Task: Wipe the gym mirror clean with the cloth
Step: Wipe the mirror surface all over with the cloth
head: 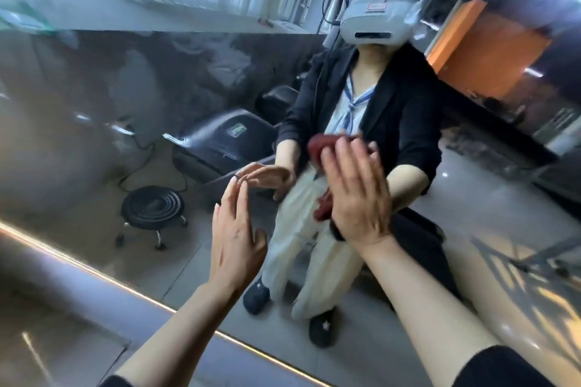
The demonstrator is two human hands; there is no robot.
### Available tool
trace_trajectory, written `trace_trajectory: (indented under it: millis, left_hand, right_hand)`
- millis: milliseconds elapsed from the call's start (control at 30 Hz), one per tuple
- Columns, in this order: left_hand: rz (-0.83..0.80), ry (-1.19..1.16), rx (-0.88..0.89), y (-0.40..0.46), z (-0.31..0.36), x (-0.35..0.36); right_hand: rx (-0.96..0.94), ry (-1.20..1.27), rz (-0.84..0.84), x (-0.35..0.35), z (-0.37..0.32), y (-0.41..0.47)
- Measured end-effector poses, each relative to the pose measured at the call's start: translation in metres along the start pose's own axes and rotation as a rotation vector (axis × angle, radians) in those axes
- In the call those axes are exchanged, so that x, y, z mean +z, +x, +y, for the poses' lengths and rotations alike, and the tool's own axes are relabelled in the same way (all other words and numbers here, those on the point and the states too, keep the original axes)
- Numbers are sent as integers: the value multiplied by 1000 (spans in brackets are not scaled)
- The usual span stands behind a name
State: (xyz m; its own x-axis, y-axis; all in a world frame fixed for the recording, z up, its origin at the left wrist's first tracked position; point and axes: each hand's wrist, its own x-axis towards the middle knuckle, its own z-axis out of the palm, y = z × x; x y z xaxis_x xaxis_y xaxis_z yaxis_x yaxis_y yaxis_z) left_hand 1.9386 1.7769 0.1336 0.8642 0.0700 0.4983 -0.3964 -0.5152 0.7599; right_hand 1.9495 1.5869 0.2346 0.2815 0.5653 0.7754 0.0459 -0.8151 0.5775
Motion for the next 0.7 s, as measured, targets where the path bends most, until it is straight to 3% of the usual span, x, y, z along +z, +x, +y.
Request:
trace_trajectory:
  millis: [67, 133, 200, 300, 400, 500, 633, 700]
  left_hand:
    - [-14, -15, 2, -2, 9, 4]
    - [-17, -16, 23, -3, 14, 7]
    - [-20, -7, 50, -5, 13, 9]
    - [-34, 8, 24, -11, 9, 9]
    - [-64, 23, -7, -20, 6, 7]
    - [-81, 36, -27, -26, 11, 6]
    - [-102, 61, 5, -27, 31, 12]
    - [-107, 87, 54, -26, 41, 16]
  right_hand:
    - [219, -1, 124, -3, 11, 31]
    - [267, 5, 183, 1, 5, 50]
    - [121, 13, 129, 9, -10, 39]
    - [-179, 26, -86, 11, -27, -23]
    - [-278, -32, -205, -4, -10, -84]
    - [-135, -65, -169, -24, 28, -98]
    - [283, 3, 104, -18, 37, -29]
    - [262, 61, 135, -7, 18, -7]
